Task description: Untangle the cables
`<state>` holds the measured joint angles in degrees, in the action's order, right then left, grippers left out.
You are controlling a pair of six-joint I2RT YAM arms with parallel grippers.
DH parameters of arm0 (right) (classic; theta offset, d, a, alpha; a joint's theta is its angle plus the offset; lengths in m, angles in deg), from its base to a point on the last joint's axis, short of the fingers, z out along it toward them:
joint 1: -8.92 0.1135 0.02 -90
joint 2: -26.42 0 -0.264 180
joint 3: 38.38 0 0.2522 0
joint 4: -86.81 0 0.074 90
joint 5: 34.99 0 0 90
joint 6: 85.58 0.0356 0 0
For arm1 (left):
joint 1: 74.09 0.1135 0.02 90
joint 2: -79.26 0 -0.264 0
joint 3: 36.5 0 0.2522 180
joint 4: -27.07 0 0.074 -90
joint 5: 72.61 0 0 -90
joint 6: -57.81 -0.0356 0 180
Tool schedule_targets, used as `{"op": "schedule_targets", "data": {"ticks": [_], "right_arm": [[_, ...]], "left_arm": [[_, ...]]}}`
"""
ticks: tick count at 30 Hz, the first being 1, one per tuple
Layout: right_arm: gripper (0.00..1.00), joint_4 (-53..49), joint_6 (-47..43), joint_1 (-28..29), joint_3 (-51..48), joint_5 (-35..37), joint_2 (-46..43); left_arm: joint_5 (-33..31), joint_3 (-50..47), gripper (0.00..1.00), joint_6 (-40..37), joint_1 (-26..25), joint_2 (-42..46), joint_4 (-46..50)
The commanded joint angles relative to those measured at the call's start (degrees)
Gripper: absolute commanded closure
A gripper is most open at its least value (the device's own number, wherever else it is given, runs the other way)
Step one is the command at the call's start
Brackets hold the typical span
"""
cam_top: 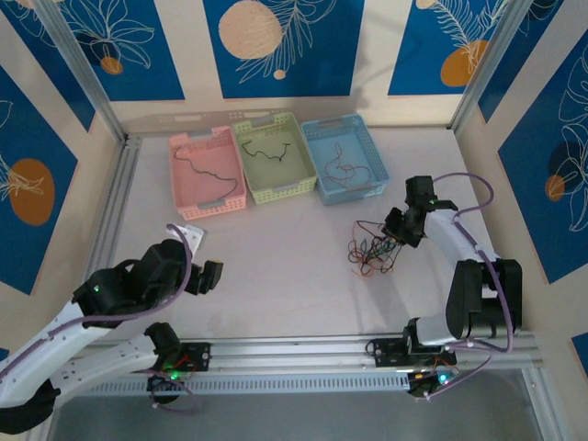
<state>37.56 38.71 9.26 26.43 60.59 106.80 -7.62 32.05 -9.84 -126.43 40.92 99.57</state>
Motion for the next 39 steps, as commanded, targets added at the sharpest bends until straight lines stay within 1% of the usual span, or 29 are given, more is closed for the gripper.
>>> {"op": "schedule_targets", "data": {"ticks": [1, 4, 6, 10, 12, 17, 20, 24, 26, 28, 29, 33, 36, 39], "right_arm": [[0.78, -0.2, -0.8, 0.3, -0.7, -1.2, -3.7], [0.73, -2.3, -1.3, 0.7, -0.2, -1.6, -8.3], [0.71, -3.7, -1.1, 1.7, 0.2, -0.3, -11.5], [0.66, -7.2, 0.4, 1.8, 0.8, 8.6, -14.9], [0.64, -7.3, 1.5, 1.0, 0.0, 11.3, -15.3], [0.63, -5.1, 3.1, -2.1, -4.1, 11.4, -13.9], [0.62, -2.7, 2.8, -2.7, -5.2, 7.3, -10.8], [0.64, -0.2, 2.6, -2.8, -6.1, 4.5, -6.1], [0.70, 1.1, 2.2, -2.7, -6.3, 2.1, -4.2], [0.81, 1.4, 1.7, -1.8, -5.7, 0.6, -3.8], [0.87, 1.7, 1.3, -1.0, -5.4, 0.0, -4.3], [1.00, 4.3, 0.1, 2.8, -5.2, -5.4, -9.0], [1.00, 7.5, -0.6, 8.6, -5.4, -10.9, -12.2], [1.00, 9.8, -0.9, 17.7, -2.8, -16.6, -11.3]], "left_arm": [[0.9, -0.4, 0.16, -0.7, 0.6, -0.7, -1.1], [0.9, -0.4, 0.16, -0.7, 0.6, -0.9, -1.0], [0.9, -0.4, 0.16, -0.7, 0.6, -0.9, -1.0], [0.8, -0.4, 0.16, -0.7, 0.6, -0.5, -1.0], [0.9, -0.5, 0.16, -0.7, 0.6, -0.5, -1.1], [1.1, -0.5, 0.16, -0.8, 0.6, -0.7, -1.2], [1.3, -0.5, 0.16, -0.9, 0.6, -0.8, -1.2], [1.3, -0.6, 0.16, -0.9, 0.6, -0.9, -1.3], [1.2, -0.6, 0.16, -0.8, 0.6, -0.9, -1.2], [1.2, -0.6, 0.16, -0.8, 0.6, -1.0, -1.2], [1.2, -0.6, 0.16, -0.8, 0.6, -1.1, -1.2], [1.3, -0.4, 0.16, -0.8, 0.6, -1.7, -1.2], [1.8, 0.0, 0.16, -0.3, 0.6, -2.4, -1.2], [3.9, -0.1, 0.16, 0.7, 0.6, -2.8, -3.5]]}}
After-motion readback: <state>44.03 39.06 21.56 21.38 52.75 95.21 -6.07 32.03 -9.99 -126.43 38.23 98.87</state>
